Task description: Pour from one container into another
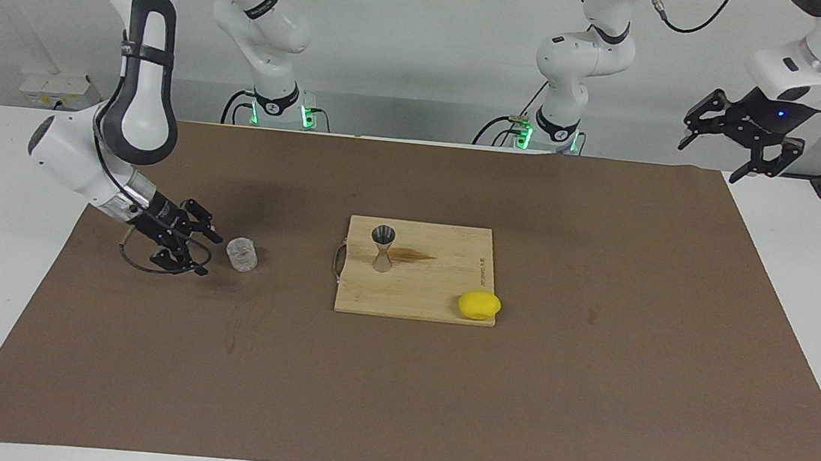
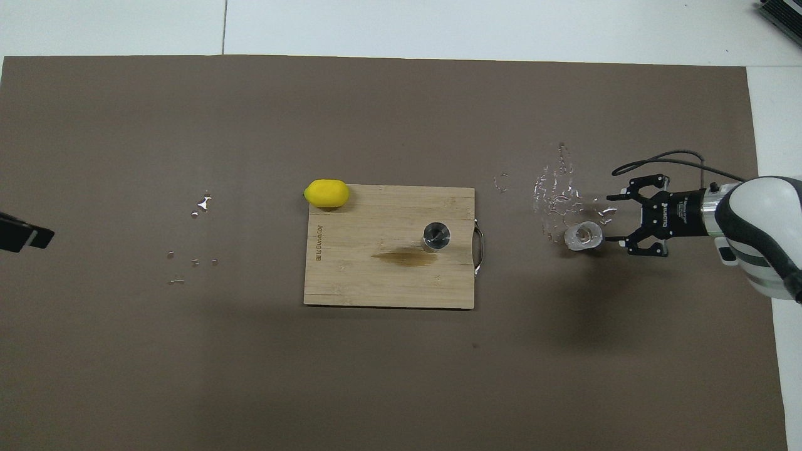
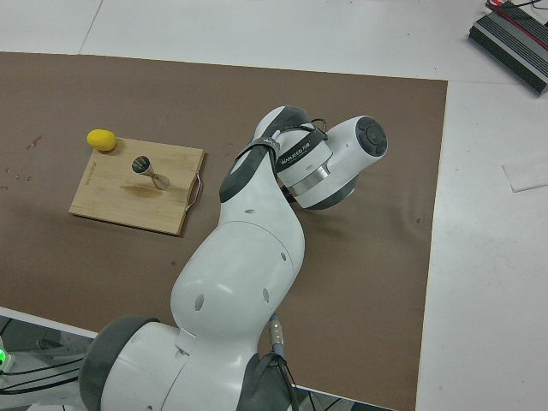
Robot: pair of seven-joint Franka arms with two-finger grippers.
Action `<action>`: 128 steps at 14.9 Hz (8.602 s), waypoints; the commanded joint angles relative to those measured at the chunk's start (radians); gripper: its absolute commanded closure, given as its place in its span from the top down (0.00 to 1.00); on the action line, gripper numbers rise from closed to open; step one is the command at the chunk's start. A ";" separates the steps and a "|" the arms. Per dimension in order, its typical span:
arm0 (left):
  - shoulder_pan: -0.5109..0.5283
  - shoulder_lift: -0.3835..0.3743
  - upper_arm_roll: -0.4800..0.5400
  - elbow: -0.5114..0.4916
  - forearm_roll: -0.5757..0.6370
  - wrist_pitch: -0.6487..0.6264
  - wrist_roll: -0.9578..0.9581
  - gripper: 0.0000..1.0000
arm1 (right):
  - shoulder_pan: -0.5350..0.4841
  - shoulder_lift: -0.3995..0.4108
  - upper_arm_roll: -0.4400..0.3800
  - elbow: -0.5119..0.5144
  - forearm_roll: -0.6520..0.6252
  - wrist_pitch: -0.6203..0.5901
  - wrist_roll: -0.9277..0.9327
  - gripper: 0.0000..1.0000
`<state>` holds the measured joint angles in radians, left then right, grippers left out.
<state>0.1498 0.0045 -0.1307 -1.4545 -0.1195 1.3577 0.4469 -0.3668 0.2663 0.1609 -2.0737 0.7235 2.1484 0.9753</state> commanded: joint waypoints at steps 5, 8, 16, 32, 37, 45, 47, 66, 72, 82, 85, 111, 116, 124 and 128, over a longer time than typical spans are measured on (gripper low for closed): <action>0.005 -0.097 0.026 -0.159 0.069 0.103 -0.681 1.00 | -0.001 -0.010 0.009 -0.071 0.079 0.031 -0.079 0.81; 0.017 -0.098 0.025 -0.161 0.069 0.092 -0.709 1.00 | 0.002 -0.010 0.009 -0.071 0.094 0.031 -0.079 0.78; 0.004 -0.098 0.022 -0.248 0.078 0.216 -0.557 1.00 | 0.025 -0.009 0.014 -0.062 0.099 0.033 -0.072 0.72; -0.099 -0.107 0.089 -0.306 0.080 0.196 -0.557 1.00 | 0.187 -0.073 0.012 0.039 0.080 -0.004 0.124 0.00; -0.099 -0.089 0.091 -0.299 0.080 0.253 -0.551 1.00 | 0.346 -0.050 0.016 0.207 -0.119 -0.061 0.371 0.00; -0.101 -0.090 0.092 -0.302 0.080 0.193 -0.556 1.00 | 0.532 0.022 0.017 0.428 -0.495 -0.225 0.557 0.00; -0.099 -0.097 0.092 -0.305 0.080 0.185 -0.557 1.00 | 0.575 0.024 0.017 0.443 -0.561 -0.245 0.559 0.00; -0.101 -0.115 0.091 -0.283 0.166 0.238 -0.551 1.00 | 0.741 0.025 0.019 0.452 -0.961 -0.280 0.592 0.00; -0.113 -0.120 0.086 -0.288 0.166 0.235 -0.551 1.00 | 0.753 0.025 0.019 0.452 -0.964 -0.288 0.589 0.00; -0.107 -0.120 0.088 -0.288 0.166 0.235 -0.551 1.00 | 0.620 0.034 0.017 0.442 -0.704 -0.266 0.547 0.00; -0.107 -0.120 0.088 -0.288 0.166 0.235 -0.551 1.00 | 0.507 0.036 0.017 0.422 -0.549 -0.260 0.450 0.00; -0.107 -0.120 0.088 -0.288 0.166 0.235 -0.551 1.00 | 0.065 0.086 0.011 0.147 -0.193 -0.334 -0.441 0.00; -0.107 -0.120 0.088 -0.288 0.166 0.235 -0.551 1.00 | 0.065 0.085 0.006 0.144 -0.283 -0.318 -0.385 0.83; -0.107 -0.120 0.088 -0.288 0.166 0.235 -0.551 1.00 | 0.023 -0.024 0.008 0.205 -0.472 -0.271 -0.450 0.99; -0.107 -0.120 0.088 -0.288 0.166 0.235 -0.551 1.00 | 0.077 -0.062 0.020 0.268 -0.583 -0.266 -0.657 0.99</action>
<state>0.0451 -0.0958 -0.0457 -1.7284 0.0276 1.5951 -0.1148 -0.3227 0.2258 0.1690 -1.8198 0.2116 1.8687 0.4093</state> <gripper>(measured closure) 0.000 0.009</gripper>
